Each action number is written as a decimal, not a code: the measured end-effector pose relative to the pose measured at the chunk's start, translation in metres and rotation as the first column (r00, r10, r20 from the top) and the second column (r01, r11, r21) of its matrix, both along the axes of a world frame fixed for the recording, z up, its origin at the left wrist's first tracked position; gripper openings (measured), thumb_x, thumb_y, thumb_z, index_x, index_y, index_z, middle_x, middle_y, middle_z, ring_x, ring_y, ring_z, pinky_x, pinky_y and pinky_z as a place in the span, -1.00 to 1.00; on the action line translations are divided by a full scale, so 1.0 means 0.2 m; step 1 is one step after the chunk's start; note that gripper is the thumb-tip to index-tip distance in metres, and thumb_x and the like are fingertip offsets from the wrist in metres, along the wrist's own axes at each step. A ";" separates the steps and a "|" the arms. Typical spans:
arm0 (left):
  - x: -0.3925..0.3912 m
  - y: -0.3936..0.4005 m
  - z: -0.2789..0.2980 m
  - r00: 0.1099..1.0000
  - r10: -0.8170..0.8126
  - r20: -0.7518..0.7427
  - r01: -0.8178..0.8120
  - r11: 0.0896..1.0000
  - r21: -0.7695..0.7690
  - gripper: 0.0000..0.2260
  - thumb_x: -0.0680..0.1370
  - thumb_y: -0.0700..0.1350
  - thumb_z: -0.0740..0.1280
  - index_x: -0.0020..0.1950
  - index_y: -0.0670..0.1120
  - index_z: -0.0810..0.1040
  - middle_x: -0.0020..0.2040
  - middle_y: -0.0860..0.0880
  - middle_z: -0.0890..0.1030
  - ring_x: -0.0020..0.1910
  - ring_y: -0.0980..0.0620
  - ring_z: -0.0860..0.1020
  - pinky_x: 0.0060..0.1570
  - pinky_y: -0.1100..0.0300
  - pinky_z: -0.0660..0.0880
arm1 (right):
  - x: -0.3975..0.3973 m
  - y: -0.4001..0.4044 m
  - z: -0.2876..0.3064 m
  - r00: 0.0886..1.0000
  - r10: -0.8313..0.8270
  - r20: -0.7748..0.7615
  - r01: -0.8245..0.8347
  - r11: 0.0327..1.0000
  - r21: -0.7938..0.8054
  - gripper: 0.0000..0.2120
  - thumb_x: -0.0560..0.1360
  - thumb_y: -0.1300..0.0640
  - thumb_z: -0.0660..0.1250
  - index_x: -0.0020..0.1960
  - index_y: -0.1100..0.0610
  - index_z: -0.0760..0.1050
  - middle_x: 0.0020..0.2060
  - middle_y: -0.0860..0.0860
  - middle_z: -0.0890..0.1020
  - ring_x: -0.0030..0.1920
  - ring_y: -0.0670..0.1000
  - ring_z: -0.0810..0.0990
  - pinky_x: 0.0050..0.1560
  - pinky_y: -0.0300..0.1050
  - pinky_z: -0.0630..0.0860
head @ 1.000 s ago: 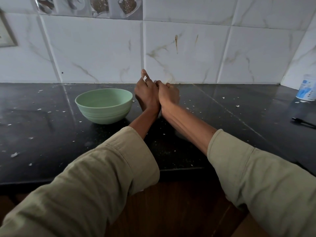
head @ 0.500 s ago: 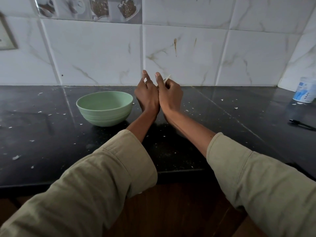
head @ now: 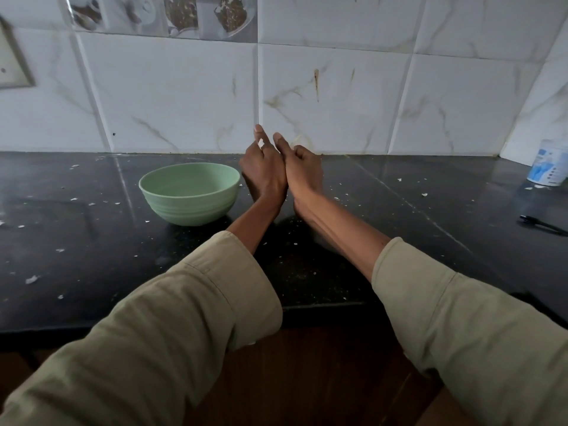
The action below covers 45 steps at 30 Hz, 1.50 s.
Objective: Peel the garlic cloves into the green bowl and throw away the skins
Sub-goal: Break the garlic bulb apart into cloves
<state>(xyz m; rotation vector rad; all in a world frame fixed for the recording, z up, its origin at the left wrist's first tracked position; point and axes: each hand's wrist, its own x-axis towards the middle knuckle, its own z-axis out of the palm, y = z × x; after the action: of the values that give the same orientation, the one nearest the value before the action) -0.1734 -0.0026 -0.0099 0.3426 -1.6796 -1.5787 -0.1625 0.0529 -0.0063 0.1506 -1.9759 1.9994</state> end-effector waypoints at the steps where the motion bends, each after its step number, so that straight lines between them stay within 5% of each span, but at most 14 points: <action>1: 0.00 0.00 0.00 1.000 0.013 -0.001 -0.013 1.000 -0.020 -0.40 0.75 0.19 -0.01 -0.24 -0.16 0.52 -0.29 -0.11 0.60 -0.31 -0.06 0.53 -0.33 0.06 0.35 | -0.01 0.01 0.00 1.000 0.004 -0.004 -0.004 1.000 0.019 -0.45 0.54 -0.15 0.47 -0.43 0.03 0.25 -0.52 -0.10 0.35 -0.49 -0.12 0.31 -0.47 -0.29 0.26; 8: -0.04 -0.03 -0.03 0.999 0.033 -0.015 -0.036 0.979 -0.199 -0.45 0.76 0.14 -0.02 0.08 -0.20 0.64 -0.29 -0.05 0.58 -0.26 -0.04 0.55 -0.37 0.15 0.26 | -0.04 0.04 -0.01 0.992 0.056 -0.110 -0.042 0.991 0.130 -0.55 0.61 -0.16 0.36 -0.27 0.13 0.39 -0.44 -0.02 0.38 -0.40 -0.07 0.32 -0.37 -0.17 0.26; 11: -0.05 -0.05 -0.04 0.992 0.071 -0.101 -0.097 0.952 -0.289 -0.50 0.76 0.14 -0.01 -0.07 -0.14 0.55 -0.34 -0.01 0.52 -0.31 -0.01 0.51 -0.31 0.10 0.28 | -0.04 0.06 -0.01 0.979 0.049 -0.198 -0.011 0.981 0.192 -0.52 0.64 -0.08 0.36 -0.34 0.12 0.32 -0.52 -0.10 0.35 -0.47 -0.13 0.29 -0.40 -0.26 0.25; 16: -0.04 -0.04 -0.04 0.973 0.134 -0.190 -0.203 0.890 -0.409 -0.62 0.77 0.07 0.03 -0.13 -0.09 0.39 -0.24 -0.05 0.54 -0.22 -0.08 0.47 -0.20 0.09 0.23 | -0.04 0.07 -0.02 0.957 0.006 -0.289 0.051 0.981 0.187 -0.57 0.62 -0.02 0.41 -0.30 0.25 0.55 -0.51 -0.01 0.51 -0.48 -0.14 0.36 -0.39 -0.26 0.30; 22: -0.04 -0.03 -0.04 0.947 0.167 -0.273 -0.270 0.874 -0.404 -0.65 0.77 -0.01 0.05 -0.17 -0.10 0.34 -0.32 0.03 0.41 -0.26 -0.07 0.40 -0.21 0.12 0.17 | -0.04 0.08 -0.02 0.971 0.033 -0.235 0.014 0.981 0.196 -0.49 0.61 -0.07 0.42 -0.48 0.07 0.51 -0.62 -0.10 0.42 -0.54 -0.12 0.31 -0.43 -0.22 0.27; 27: -0.05 -0.05 -0.05 0.958 0.188 -0.215 -0.265 0.867 -0.421 -0.61 0.78 -0.01 0.04 -0.21 -0.09 0.37 -0.40 0.09 0.35 -0.32 -0.07 0.39 -0.24 0.14 0.13 | -0.04 0.06 -0.01 0.989 -0.003 -0.146 0.034 0.978 0.207 -0.47 0.58 -0.06 0.44 -0.52 0.06 0.44 -0.63 -0.11 0.39 -0.56 -0.09 0.34 -0.38 -0.15 0.33; 34: -0.02 -0.05 -0.04 0.979 0.146 -0.144 -0.196 0.870 -0.452 -0.50 0.66 0.21 -0.12 -0.17 -0.08 0.41 -0.46 0.02 0.37 -0.42 0.05 0.35 -0.27 0.12 0.12 | -0.02 0.08 0.00 0.956 -0.051 -0.289 0.151 0.931 0.333 -0.43 0.62 0.01 0.37 -0.53 0.06 0.32 -0.69 -0.13 0.34 -0.58 -0.07 0.33 -0.35 -0.16 0.24; 38: -0.03 -0.05 -0.04 0.990 0.097 -0.105 -0.132 0.903 -0.409 -0.55 0.76 0.10 0.00 -0.18 -0.11 0.41 -0.44 -0.03 0.41 -0.39 0.00 0.41 -0.29 0.11 0.18 | -0.04 0.08 -0.01 0.967 -0.046 -0.251 0.125 0.943 0.310 -0.47 0.61 0.00 0.38 -0.50 0.12 0.40 -0.66 -0.12 0.37 -0.57 -0.09 0.32 -0.35 -0.16 0.30; 42: -0.02 -0.04 -0.04 0.992 0.063 -0.106 -0.100 0.915 -0.390 -0.54 0.65 0.11 -0.01 -0.01 -0.19 0.54 -0.40 -0.04 0.44 -0.30 -0.10 0.43 -0.26 0.05 0.18 | -0.05 0.07 -0.02 0.981 -0.040 -0.188 0.089 0.961 0.262 -0.48 0.61 0.01 0.37 -0.50 0.11 0.43 -0.63 -0.10 0.40 -0.56 -0.09 0.36 -0.35 -0.16 0.35; 45: -0.03 -0.05 -0.04 0.997 0.077 -0.029 -0.082 0.909 -0.408 -0.66 0.69 -0.07 0.09 0.21 -0.21 0.59 -0.31 -0.04 0.47 -0.22 -0.13 0.46 -0.31 0.05 0.15 | -0.06 0.06 -0.02 0.986 -0.049 -0.159 0.087 0.965 0.246 -0.47 0.61 0.04 0.35 -0.53 0.10 0.38 -0.64 -0.09 0.36 -0.56 -0.08 0.32 -0.37 -0.16 0.32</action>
<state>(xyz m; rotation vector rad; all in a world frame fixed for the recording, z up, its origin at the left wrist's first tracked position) -0.1803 -0.0127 -0.0176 0.1799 -1.9085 -1.1275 -0.1741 0.0656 -0.0102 0.2808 -2.0984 1.6372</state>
